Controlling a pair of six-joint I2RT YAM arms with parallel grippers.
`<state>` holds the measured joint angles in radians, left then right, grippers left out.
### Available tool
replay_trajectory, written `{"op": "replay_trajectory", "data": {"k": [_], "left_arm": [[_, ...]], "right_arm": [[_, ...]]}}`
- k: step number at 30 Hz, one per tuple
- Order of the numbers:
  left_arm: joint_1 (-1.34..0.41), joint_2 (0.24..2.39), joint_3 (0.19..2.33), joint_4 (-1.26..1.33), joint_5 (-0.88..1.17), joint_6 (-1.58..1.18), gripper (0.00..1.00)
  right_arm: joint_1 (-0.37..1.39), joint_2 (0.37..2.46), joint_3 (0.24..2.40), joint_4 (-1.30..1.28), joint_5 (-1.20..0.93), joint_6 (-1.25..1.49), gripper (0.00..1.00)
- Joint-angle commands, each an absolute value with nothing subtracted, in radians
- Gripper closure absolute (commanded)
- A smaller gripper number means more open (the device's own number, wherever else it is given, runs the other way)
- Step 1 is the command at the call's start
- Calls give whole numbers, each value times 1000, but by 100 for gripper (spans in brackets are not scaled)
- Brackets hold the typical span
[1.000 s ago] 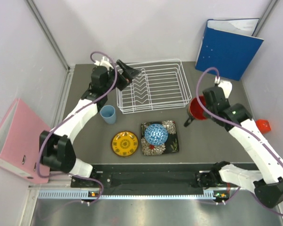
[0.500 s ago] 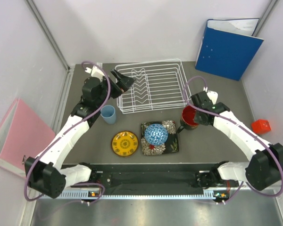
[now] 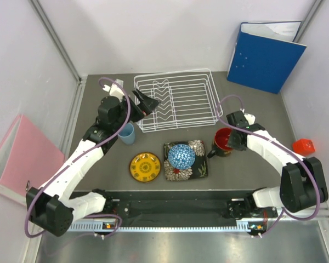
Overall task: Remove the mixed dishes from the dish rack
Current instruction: Place the cup at the center of the board.
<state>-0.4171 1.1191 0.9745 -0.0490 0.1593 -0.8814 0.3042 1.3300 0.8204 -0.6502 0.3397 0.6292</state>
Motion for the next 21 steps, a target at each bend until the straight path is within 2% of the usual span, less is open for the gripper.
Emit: {"op": "replay_trajectory", "data": {"k": [1,3,6,7,10,13,21], "left_arm": [[-437,1104,969,-38,135,-857,1],[-448,1108,969,-38,129,-854,1],[-459,1115,971,-43,118,-850,1],[-462,1118,971,-43,114,-850,1],[-468,1121,973,-46,106,-847,1],[-477,1127,979,-48,94,-841,1],[-497,1138,997,-58,66,-819,1]], "right_arm": [[295,1319,845,-525,301,630,100],[295,1318,845,-525,299,624,98],[293,1312,839,-523,301,617,87],[293,1309,839,-528,302,615,79],[293,1278,845,-540,291,598,65],[295,1223,864,-569,308,586,57],[293,1072,991,-684,345,566,54]]}}
